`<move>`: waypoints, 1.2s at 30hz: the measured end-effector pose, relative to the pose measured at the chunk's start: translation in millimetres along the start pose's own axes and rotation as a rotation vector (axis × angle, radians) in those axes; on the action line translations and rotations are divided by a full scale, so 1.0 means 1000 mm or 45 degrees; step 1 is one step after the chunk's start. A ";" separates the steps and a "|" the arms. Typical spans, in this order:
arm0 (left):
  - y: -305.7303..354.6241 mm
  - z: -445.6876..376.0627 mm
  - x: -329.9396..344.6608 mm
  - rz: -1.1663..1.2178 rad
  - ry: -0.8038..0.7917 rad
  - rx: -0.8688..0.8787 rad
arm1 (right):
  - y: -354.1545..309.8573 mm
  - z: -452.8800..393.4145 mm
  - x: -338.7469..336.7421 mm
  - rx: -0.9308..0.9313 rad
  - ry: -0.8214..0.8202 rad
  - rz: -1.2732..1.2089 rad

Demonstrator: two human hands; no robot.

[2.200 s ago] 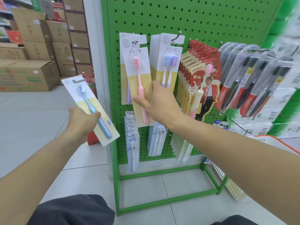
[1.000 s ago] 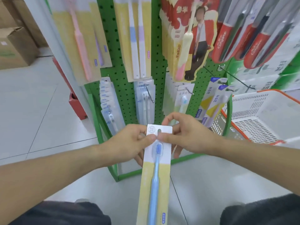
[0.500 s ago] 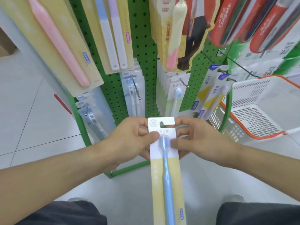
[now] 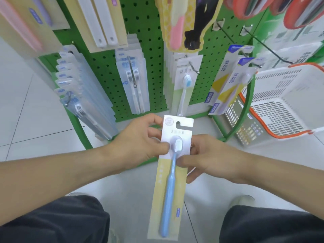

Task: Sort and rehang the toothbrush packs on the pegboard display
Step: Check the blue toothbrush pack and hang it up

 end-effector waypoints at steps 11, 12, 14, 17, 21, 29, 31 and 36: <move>-0.029 0.018 -0.013 -0.023 0.006 -0.150 | -0.026 -0.048 0.016 -0.106 0.075 0.102; -0.030 0.020 -0.016 -0.022 0.005 -0.153 | -0.027 -0.050 0.019 -0.110 0.085 0.107; -0.033 0.020 -0.019 -0.027 -0.020 -0.147 | -0.027 -0.050 0.020 -0.116 0.091 0.125; -0.035 0.022 -0.018 -0.003 -0.054 -0.105 | -0.026 -0.042 0.015 -0.085 0.110 0.092; -0.030 0.023 -0.015 0.081 -0.089 -0.044 | -0.023 -0.026 0.011 -0.005 0.033 0.000; -0.023 0.019 -0.003 0.010 -0.111 0.096 | -0.008 0.000 0.022 -0.133 0.236 0.039; -0.024 0.020 -0.003 -0.082 -0.090 0.141 | -0.004 0.000 0.029 -0.164 0.274 0.041; -0.027 0.026 -0.011 0.012 0.015 0.117 | -0.004 -0.006 0.041 -0.156 0.185 -0.037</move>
Point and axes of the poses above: each hand's wrist, its own z-axis away from the middle knuckle, its own x-axis out of the palm, y = z × x, the point moved 1 cm from there along -z, towards the middle knuckle, and after that the axes turned 11 degrees about -x, right-handed, at the moved point
